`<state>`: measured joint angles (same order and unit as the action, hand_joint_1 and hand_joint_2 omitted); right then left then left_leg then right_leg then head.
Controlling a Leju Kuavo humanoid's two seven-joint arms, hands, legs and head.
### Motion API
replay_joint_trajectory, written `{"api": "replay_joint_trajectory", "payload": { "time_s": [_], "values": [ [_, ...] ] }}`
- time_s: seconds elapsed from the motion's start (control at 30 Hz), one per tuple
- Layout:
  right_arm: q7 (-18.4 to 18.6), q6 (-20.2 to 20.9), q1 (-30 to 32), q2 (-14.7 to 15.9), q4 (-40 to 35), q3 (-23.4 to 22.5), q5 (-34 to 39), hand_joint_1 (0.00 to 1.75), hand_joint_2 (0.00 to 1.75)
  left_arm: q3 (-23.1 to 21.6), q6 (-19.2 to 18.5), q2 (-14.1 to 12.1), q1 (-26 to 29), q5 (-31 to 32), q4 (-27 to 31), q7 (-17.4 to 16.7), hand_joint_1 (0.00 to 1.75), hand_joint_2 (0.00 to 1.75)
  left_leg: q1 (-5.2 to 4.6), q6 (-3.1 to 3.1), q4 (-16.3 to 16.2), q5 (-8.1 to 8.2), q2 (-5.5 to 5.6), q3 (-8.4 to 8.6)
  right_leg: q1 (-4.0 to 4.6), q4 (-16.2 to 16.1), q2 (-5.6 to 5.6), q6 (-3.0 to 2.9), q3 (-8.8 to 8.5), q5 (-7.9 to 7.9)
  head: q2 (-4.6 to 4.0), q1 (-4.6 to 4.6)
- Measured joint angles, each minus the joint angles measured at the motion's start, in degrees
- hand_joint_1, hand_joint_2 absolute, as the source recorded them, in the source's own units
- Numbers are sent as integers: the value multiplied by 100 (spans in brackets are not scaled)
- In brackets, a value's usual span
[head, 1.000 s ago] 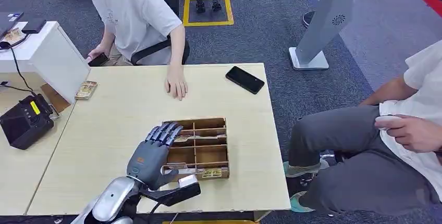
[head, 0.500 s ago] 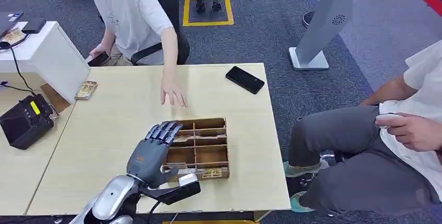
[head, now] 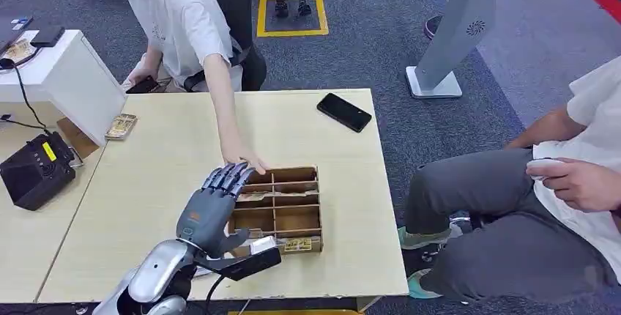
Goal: Pass the card to the sensor for recognition and then transmit it.
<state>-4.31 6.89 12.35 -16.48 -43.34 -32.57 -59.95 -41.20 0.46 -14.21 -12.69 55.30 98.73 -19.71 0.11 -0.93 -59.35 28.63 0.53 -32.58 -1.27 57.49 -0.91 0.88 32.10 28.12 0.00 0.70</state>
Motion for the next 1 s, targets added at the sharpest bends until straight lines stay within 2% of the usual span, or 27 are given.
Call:
{"api": "replay_joint_trajectory", "payload": {
  "time_s": [1.0],
  "values": [
    [-42, -164, -145, 50, 269, 26, 57, 0, 0, 15, -20, 4, -157, -57, -7, 2, 0, 175, 0, 0, 0, 0, 0, 0, 0, 0, -1, 0, 0, 0, 0, 0]
  ]
}}
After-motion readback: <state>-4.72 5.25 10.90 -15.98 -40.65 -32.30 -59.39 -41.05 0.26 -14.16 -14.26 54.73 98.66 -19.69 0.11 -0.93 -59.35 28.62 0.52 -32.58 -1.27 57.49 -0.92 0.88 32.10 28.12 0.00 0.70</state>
